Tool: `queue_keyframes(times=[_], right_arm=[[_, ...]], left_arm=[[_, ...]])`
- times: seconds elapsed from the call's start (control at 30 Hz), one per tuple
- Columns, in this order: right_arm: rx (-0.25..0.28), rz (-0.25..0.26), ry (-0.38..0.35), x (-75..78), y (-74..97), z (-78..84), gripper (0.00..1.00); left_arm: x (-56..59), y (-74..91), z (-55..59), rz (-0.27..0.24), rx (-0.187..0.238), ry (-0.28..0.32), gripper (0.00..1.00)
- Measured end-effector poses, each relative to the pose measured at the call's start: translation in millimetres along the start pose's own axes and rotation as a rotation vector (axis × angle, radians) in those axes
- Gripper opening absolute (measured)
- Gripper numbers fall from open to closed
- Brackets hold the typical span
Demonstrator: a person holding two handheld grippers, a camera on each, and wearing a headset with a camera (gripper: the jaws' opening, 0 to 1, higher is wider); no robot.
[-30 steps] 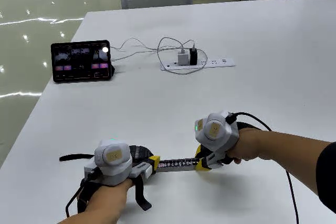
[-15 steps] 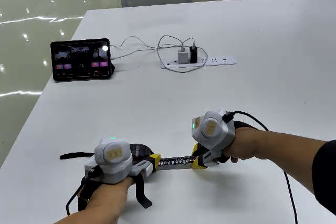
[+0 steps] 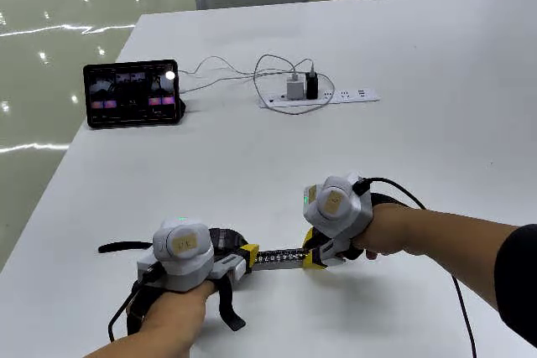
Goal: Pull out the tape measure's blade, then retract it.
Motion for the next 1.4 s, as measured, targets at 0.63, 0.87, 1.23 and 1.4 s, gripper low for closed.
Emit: queue_keyframes(times=[0.63,0.87,1.23,1.4], right_arm=[[0.028,-0.009,-0.015,-0.4,-6.6,-10.3,0.11],[0.035,-0.012,-0.012,-1.0,-9.9,-14.9,0.11],[0.046,-0.012,-0.014,-1.6,-13.2,-20.8,0.11],[0.053,-0.013,-0.022,-1.9,-14.3,-23.0,0.11]], left_arm=[[-1.3,1.0,0.3,0.015,-0.007,0.016,0.61],[-1.5,0.8,0.4,0.016,-0.009,0.019,0.61],[-1.7,0.4,-0.2,0.017,-0.009,0.030,0.61],[-2.0,0.4,-0.3,0.017,-0.010,0.035,0.61]])
Point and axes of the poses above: the centre of the closed fingertips' face, and the gripper's own axes: y roughly backward along the fingers, x roughly to its right, z roughly out of its underside, the point moved 1 cm from there along y, roughly backward along the fingers, and after that the axes turned 11 degrees about -z, right-handed, at the moved point
